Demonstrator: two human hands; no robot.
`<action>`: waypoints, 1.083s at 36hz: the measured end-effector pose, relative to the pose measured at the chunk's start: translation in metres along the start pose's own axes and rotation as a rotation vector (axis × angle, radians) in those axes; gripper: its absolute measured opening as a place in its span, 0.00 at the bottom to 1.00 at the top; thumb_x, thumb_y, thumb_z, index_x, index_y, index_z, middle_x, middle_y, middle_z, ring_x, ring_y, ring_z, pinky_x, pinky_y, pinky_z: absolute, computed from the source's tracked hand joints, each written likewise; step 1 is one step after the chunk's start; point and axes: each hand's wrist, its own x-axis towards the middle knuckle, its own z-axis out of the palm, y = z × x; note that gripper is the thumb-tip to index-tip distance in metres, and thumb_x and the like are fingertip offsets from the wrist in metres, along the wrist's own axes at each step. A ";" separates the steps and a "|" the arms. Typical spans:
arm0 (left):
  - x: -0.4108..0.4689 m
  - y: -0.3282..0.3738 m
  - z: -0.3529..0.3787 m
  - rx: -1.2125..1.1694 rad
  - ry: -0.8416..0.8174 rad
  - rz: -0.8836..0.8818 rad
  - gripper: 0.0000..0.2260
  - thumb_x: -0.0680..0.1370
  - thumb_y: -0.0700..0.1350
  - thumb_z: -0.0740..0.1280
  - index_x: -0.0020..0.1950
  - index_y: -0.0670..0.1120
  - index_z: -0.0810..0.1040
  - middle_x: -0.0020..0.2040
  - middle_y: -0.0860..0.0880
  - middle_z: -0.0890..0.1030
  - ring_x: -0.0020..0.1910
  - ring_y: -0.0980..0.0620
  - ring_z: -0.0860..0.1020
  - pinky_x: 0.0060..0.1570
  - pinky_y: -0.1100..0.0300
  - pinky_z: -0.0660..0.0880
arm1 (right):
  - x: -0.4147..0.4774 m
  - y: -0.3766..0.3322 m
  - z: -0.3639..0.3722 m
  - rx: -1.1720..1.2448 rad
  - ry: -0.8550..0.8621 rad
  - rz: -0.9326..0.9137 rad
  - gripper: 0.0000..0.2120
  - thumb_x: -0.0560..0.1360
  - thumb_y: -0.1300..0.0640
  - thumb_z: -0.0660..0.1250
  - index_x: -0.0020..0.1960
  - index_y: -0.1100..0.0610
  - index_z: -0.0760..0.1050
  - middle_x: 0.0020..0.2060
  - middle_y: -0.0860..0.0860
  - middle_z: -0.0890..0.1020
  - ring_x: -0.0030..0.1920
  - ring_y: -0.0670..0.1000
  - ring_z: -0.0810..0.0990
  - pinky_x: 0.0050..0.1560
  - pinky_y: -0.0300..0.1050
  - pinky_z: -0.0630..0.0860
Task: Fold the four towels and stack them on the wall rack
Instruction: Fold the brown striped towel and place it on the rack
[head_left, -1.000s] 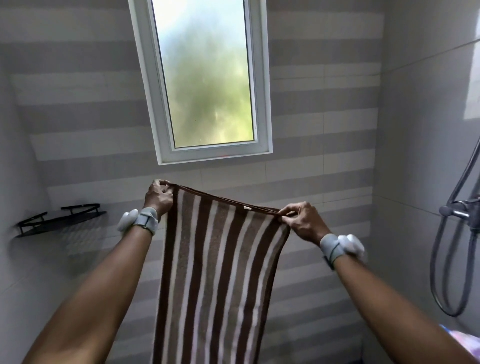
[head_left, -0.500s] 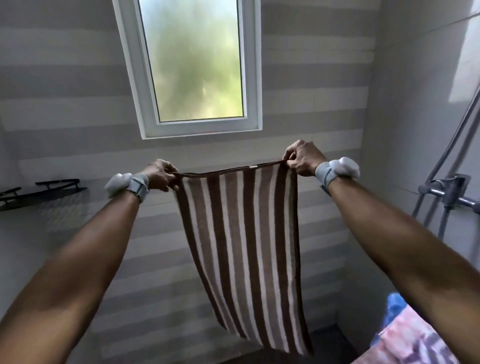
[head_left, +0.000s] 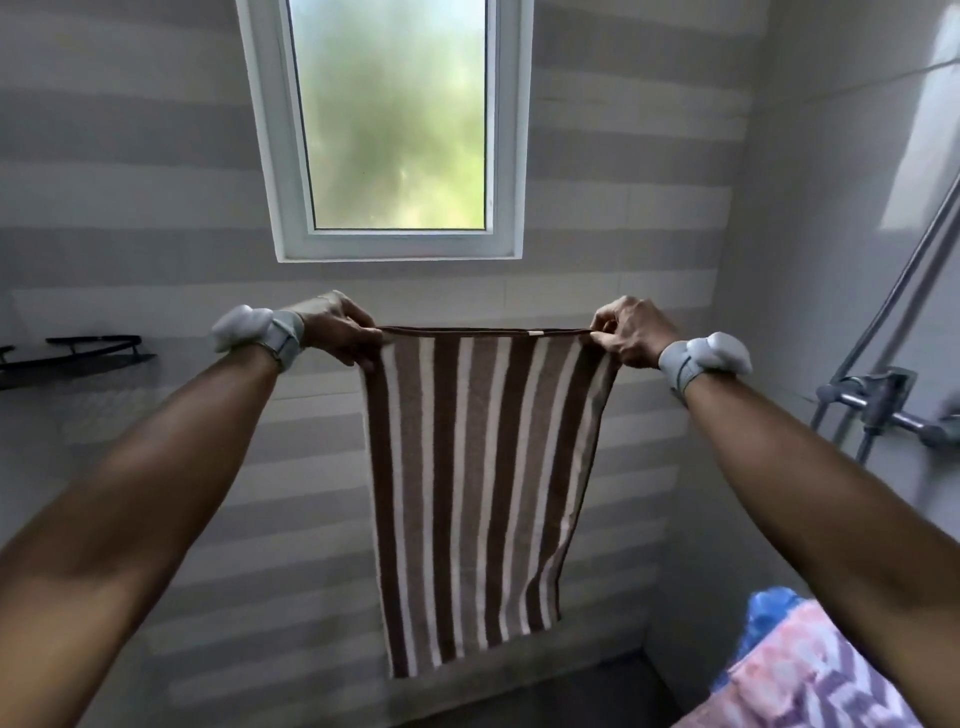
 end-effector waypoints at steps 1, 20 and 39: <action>0.001 0.003 -0.002 0.062 0.007 0.010 0.09 0.77 0.47 0.71 0.44 0.41 0.84 0.37 0.44 0.85 0.33 0.53 0.84 0.29 0.66 0.77 | 0.000 0.001 0.004 -0.028 0.043 0.002 0.02 0.75 0.55 0.70 0.44 0.49 0.79 0.39 0.50 0.83 0.43 0.54 0.83 0.44 0.43 0.77; 0.005 0.017 0.015 0.761 -0.232 0.044 0.10 0.68 0.52 0.78 0.33 0.50 0.80 0.24 0.60 0.76 0.32 0.55 0.75 0.36 0.64 0.71 | -0.008 -0.013 0.015 -0.186 -0.238 -0.146 0.10 0.76 0.67 0.62 0.52 0.56 0.78 0.44 0.52 0.79 0.34 0.54 0.79 0.18 0.30 0.68; 0.010 0.013 -0.001 0.328 -0.177 0.133 0.12 0.68 0.52 0.78 0.38 0.44 0.84 0.31 0.51 0.77 0.33 0.56 0.72 0.36 0.62 0.68 | -0.008 0.000 0.007 -0.027 0.127 0.053 0.08 0.74 0.62 0.65 0.50 0.54 0.79 0.44 0.52 0.82 0.43 0.54 0.77 0.43 0.39 0.67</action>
